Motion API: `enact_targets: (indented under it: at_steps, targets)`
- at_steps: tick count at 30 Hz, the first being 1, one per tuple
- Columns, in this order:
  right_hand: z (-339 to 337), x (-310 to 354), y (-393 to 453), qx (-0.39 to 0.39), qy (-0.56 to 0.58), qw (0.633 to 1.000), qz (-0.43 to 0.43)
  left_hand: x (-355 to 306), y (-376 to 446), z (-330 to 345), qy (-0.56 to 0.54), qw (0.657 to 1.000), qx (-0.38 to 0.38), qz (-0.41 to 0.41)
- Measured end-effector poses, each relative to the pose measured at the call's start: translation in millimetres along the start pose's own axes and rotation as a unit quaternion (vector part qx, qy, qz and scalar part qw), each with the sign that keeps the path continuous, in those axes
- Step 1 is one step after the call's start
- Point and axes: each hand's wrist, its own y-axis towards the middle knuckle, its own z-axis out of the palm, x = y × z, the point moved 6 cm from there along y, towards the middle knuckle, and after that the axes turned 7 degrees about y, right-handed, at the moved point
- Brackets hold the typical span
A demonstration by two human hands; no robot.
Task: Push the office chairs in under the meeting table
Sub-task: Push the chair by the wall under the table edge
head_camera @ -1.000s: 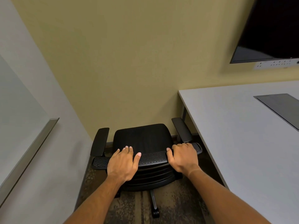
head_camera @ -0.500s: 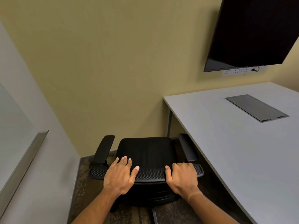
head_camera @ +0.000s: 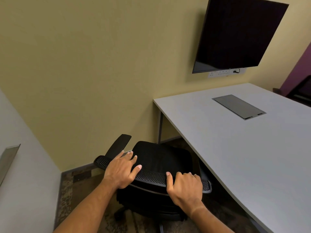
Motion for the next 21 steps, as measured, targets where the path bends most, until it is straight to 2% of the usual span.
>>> enact_targets:
  at_steps: [4,13,16,21]
  targets:
    - [6.4,4.1,11.9,0.000,-0.016,1.000,0.022,4.6,27.4,2.1,0.017,1.000,0.006,0.015]
    - [12.2,-12.4,53.8,0.063,-0.007,0.991,0.117,-3.2,103.9,9.3,0.003,0.998,0.008,0.063]
    - [13.1,-18.2,74.8,0.044,0.004,0.993,0.106,-5.3,136.4,9.9,-0.003,0.997,0.002,0.083]
    - [13.8,-15.8,108.1,0.026,0.039,0.994,0.102,-1.4,184.8,16.4,-0.015,0.994,0.049,0.096]
